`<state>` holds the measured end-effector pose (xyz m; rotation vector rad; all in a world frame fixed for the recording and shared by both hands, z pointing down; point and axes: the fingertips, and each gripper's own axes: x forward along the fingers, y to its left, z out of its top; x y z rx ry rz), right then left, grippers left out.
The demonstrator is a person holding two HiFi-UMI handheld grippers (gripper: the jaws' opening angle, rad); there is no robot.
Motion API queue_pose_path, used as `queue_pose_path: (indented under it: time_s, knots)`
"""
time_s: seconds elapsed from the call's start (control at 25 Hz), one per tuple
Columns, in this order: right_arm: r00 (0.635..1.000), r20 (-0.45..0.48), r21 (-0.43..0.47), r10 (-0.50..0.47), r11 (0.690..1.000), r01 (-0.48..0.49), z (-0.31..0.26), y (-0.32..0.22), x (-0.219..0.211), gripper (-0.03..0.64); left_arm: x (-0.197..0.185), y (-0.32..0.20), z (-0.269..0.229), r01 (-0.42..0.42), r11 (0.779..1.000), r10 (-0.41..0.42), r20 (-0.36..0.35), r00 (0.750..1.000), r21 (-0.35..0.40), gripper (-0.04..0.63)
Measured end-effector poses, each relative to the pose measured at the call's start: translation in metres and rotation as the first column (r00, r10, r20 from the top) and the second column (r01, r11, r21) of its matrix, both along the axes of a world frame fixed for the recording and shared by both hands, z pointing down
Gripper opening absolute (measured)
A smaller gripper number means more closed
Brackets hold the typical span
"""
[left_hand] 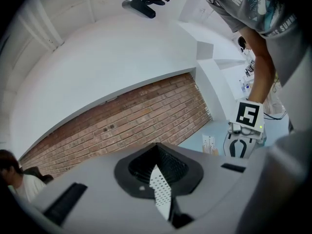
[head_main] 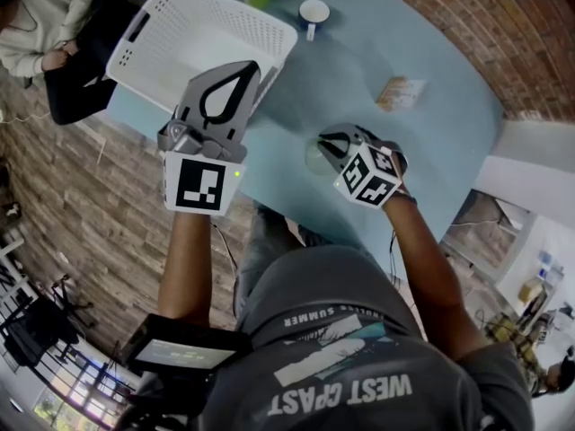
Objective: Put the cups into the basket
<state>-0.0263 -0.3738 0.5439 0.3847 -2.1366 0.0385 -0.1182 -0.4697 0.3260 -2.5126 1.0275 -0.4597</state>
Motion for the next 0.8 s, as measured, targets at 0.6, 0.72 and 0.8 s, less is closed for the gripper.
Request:
queue_pose_path:
  time_s: [0.6, 0.72, 0.8]
  knots:
    - [0.993, 0.076, 0.169, 0.09, 0.98, -0.101, -0.1, -0.068, 0.005, 0.035, -0.027, -0.033, -0.011, 0.041, 0.999, -0.041, -0.017, 0.999, 0.0, 0.0]
    - [0.988, 0.095, 0.196, 0.121, 0.971, -0.138, -0.121, -0.08, 0.006, 0.035, -0.034, -0.038, -0.013, 0.039, 0.999, -0.039, -0.008, 0.999, 0.012, 0.0]
    - [0.985, 0.109, 0.213, 0.132, 0.965, -0.153, -0.136, -0.087, 0.005, 0.035, -0.038, -0.04, -0.015, 0.038, 0.999, -0.038, -0.004, 0.999, 0.019, 0.002]
